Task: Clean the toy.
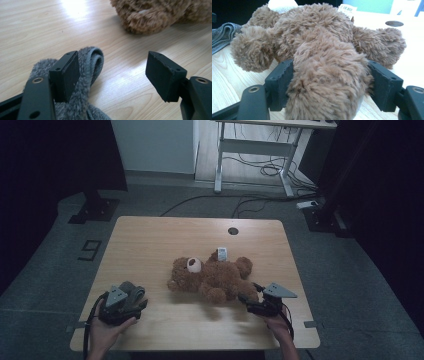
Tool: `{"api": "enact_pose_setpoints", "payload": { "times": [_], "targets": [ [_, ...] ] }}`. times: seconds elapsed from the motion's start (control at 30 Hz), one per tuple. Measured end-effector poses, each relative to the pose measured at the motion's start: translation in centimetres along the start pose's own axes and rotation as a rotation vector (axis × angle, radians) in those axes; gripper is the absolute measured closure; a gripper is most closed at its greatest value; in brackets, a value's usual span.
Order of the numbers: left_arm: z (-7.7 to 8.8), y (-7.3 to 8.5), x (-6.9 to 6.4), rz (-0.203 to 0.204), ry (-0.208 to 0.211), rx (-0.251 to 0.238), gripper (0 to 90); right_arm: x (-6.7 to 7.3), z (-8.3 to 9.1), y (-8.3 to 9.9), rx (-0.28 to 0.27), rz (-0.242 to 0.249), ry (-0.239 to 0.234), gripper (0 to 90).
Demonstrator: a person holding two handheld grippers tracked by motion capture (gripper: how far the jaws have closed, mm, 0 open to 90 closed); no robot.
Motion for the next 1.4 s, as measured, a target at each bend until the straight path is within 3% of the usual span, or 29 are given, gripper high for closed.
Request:
{"api": "enact_pose_setpoints", "payload": {
  "times": [0.3,0.67,1.03,1.4],
  "targets": [
    [0.5,-0.8,-1.9,-0.020,0.059,-0.034,27.5,0.1,0.9,0.2,0.006,0.000,0.000,27.2],
    [-0.8,-1.3,-5.5,-0.083,0.124,-0.015,28.2,0.6,2.6,1.4,0.013,-0.006,0.013,27.0],
    [-3.2,-0.1,-9.1,-0.128,0.178,0.032,28.7,1.3,4.3,3.4,0.027,-0.032,0.023,22.9],
    [-4.9,1.8,-10.3,-0.133,0.203,0.078,28.9,0.8,4.8,6.4,0.099,-0.069,0.042,19.3]
  ]
}}
Point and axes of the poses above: each handheld gripper's, and its own axes: z roughly backward along the jaws, y roughly out of its underside, x roughly to its left, the point moved 9 cm from there along -z, roughly forward along the jaws, and after that the axes turned 5 degrees about x, right-handed, at the moved point
